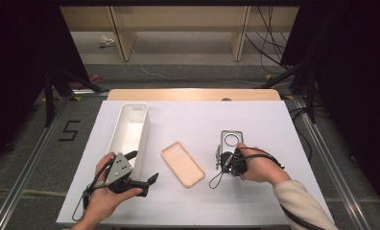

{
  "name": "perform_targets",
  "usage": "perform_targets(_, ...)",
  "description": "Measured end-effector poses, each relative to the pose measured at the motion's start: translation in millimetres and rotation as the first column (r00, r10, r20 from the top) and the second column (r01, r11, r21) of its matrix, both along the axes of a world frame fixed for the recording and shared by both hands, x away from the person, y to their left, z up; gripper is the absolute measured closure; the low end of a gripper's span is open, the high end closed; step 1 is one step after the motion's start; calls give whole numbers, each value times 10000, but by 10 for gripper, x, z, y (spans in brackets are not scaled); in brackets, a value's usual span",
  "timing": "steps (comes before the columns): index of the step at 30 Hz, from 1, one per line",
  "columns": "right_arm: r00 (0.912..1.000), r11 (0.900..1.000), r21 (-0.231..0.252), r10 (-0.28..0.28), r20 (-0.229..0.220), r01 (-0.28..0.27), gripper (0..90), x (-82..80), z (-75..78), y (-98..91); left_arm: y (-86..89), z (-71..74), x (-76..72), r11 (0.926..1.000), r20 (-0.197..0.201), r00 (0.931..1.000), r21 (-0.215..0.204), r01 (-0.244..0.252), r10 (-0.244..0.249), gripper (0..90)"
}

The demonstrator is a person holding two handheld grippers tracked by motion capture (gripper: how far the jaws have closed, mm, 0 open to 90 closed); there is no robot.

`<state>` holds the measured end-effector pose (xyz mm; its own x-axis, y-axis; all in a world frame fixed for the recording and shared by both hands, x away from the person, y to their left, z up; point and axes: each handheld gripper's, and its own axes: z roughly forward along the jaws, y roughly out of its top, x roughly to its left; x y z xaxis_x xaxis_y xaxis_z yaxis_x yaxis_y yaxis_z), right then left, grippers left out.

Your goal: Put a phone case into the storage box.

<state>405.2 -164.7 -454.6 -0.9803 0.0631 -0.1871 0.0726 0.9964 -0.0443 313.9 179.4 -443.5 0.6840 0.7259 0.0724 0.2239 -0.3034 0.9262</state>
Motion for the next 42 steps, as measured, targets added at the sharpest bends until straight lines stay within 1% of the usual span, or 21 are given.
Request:
perform_targets(5,10000,10000,64,-47,-30,48,882,-2,0,-5,2,1,1,10000,6,10000,2,-10,10,8)
perform_targets(6,10000,10000,64,42,9,-42,884,2,4,-11,2,2,0,10000,9,10000,2,-8,8,8)
perform_targets(8,10000,10000,87,43,13,-43,885,2,4,-14,3,0,0,10000,7,10000,14,-3,3,8)
perform_targets(9,10000,9998,201,91,36,-91,886,6,1,-20,2,0,-1,10000,5,10000,16,-2,2,8)
perform_targets(10,10000,9998,174,-4,-11,4,886,1,11,-26,2,1,-1,10000,9,10000,12,0,0,8)
perform_targets(11,9999,9993,351,-130,-33,131,887,-4,8,-38,2,2,-2,10000,11,10000,10,-1,1,8)
perform_targets(13,9999,9986,534,-57,-100,62,888,9,21,-52,4,2,-1,10000,21,10000,-1,-2,2,8)
perform_targets(15,9999,9976,679,-134,-95,140,889,1,42,-68,7,2,-1,10000,14,10000,-5,-17,17,9)
perform_targets(17,9998,9949,997,-144,-131,156,889,2,76,-87,9,3,-1,10000,18,10000,-8,-25,25,10)
perform_targets(18,9998,9949,997,-144,-131,156,889,2,76,-87,10,4,-2,10000,16,10000,-22,-15,15,10)
perform_targets(19,9996,9933,1131,-243,-104,254,889,-4,90,-95,10,4,-3,10000,8,10000,-46,-4,4,10)
perform_targets(21,9997,9862,1640,-243,7,238,891,3,135,-132,10,4,-5,10000,13,10000,-29,-14,14,11)
perform_targets(22,9997,9862,1640,-243,7,238,891,3,135,-132,10,5,-5,10000,12,10000,-33,-18,18,11)
perform_targets(27,9984,9630,2643,-557,64,520,892,-21,210,-216,15,6,-5,10000,6,10000,-47,-36,36,11)
perform_targets(29,9981,9495,3085,-617,67,566,892,-29,234,-262,12,3,-5,10000,-1,10000,-56,-39,39,12)
perform_targets(32,9959,9247,3738,-869,242,716,892,-41,275,-320,12,6,-6,10000,14,10000,-29,-40,40,12)
perform_targets(35,9953,9009,4293,-892,388,640,892,-39,319,-355,17,7,-6,10000,17,10000,-35,-51,51,12)
perform_targets(36,9951,8880,4555,-903,395,625,892,-39,345,-368,19,7,-5,10000,17,10000,-48,-58,58,13)
perform_targets(37,9951,8880,4555,-903,395,625,892,-39,345,-368,20,7,-5,10000,19,10000,-57,-64,64,13)
perform_targets(39,9947,8781,4743,-940,417,631,892,-40,358,-374,20,6,-7,10000,10,10000,-71,-53,53,13)
perform_targets(42,9945,8687,4916,-943,447,603,892,-41,362,-378,20,9,-9,9999,13,10000,-84,-56,57,14)
